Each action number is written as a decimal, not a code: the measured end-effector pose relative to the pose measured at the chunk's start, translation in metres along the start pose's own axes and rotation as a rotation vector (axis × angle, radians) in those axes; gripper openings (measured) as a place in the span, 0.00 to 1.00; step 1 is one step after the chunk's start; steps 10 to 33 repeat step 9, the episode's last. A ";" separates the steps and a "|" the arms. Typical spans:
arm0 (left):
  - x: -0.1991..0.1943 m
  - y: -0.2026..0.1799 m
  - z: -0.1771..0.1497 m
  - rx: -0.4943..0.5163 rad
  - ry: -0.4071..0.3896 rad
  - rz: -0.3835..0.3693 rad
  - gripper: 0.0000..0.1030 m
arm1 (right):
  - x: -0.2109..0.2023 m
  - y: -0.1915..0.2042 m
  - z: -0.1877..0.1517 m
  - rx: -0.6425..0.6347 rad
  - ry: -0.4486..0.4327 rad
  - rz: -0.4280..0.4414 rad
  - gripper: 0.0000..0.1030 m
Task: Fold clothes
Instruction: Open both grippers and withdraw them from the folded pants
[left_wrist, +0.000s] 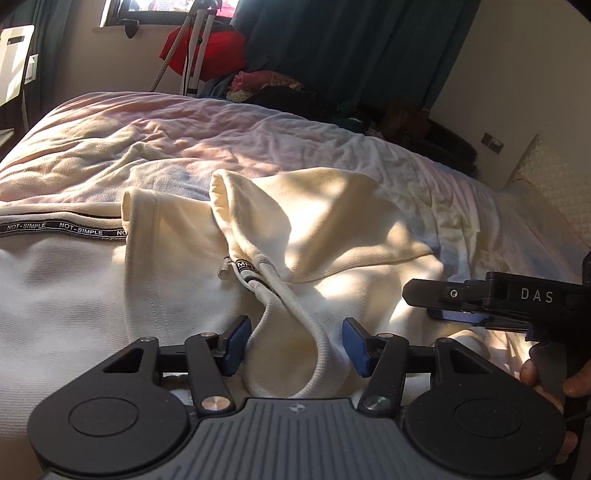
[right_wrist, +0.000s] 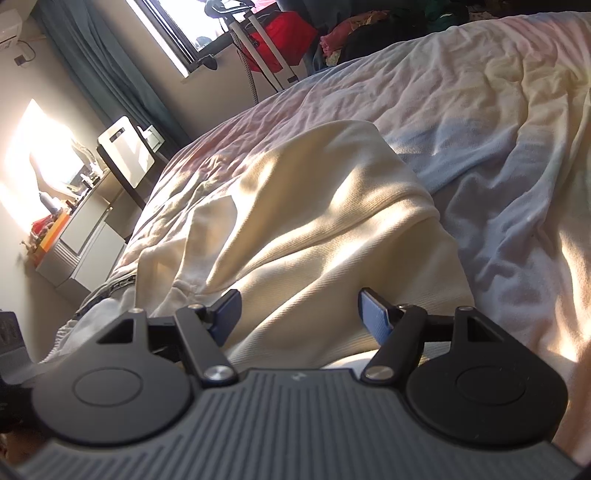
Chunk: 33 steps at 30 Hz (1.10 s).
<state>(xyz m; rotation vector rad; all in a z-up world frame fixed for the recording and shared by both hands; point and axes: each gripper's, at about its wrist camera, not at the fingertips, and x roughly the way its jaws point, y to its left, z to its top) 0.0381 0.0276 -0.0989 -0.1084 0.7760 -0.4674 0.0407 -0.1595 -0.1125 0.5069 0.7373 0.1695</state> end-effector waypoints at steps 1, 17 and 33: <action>-0.002 -0.001 0.000 0.009 -0.008 0.013 0.40 | 0.000 0.001 0.000 -0.004 -0.003 -0.002 0.70; -0.024 0.016 0.007 -0.136 -0.069 -0.052 0.12 | -0.004 0.008 0.001 -0.066 -0.047 -0.016 0.70; -0.024 0.016 0.007 -0.136 -0.069 -0.052 0.12 | -0.004 0.008 0.001 -0.066 -0.047 -0.016 0.70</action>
